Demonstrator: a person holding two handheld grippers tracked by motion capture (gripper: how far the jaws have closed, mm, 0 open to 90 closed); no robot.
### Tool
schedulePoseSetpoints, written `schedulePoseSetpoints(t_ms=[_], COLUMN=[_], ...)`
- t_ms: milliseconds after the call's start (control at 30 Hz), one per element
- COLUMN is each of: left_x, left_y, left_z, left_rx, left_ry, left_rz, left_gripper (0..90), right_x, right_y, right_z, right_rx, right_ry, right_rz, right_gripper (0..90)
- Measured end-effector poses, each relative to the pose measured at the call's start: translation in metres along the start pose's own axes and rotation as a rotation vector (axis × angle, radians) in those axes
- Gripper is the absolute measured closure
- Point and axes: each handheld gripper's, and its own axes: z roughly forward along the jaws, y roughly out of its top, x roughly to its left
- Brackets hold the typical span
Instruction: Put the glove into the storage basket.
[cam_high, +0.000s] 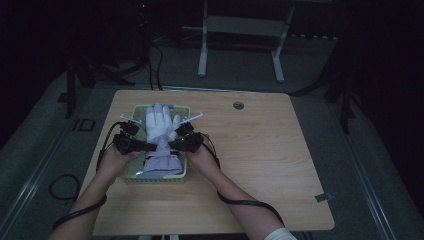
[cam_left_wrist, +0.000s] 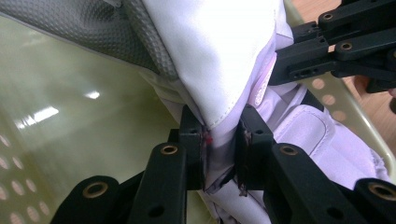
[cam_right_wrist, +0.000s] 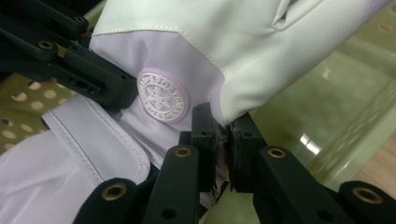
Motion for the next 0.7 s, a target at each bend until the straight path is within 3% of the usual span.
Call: schedulePoseSetpoints(t_ms=[100,133,167,333,433,533,633,700], left_x=[0.0,0.001,0.001,0.001,0.002,-0.001,-0.005,-0.01], left_y=[0.001,0.001,0.001,0.001,0.001,0.002,0.002,0.002], left_z=[0.003,0.006,0.008,0.015,0.019,0.022,0.025,0.026], left_rx=[0.016,0.043,0.054,0.101,0.121,0.148,0.146,0.139], left_ry=[0.005,0.014,0.022,0.057,0.069,0.139,0.197,0.258], left_rz=[-0.005,-0.006,-0.006,-0.005,-0.022,-0.019,0.01,0.052], left_gripper=[75.2,75.2,74.8,73.4,69.4,58.5,49.6,43.9], right_x=[0.0,-0.001,0.0,0.0,0.004,0.006,0.007,0.009], right_y=[0.0,0.0,0.0,-0.004,-0.004,-0.003,-0.002,-0.002], right_z=[0.002,0.002,0.005,0.013,0.015,0.015,0.012,0.012], right_rx=[0.018,0.026,0.051,0.075,0.083,0.085,0.066,0.055], right_ry=[-0.004,-0.006,-0.018,-0.019,-0.043,-0.056,-0.044,-0.028], right_rz=[0.011,0.013,0.01,0.007,-0.021,-0.029,-0.035,-0.047], right_gripper=[82.4,82.2,81.6,80.8,77.9,72.1,57.5,49.8])
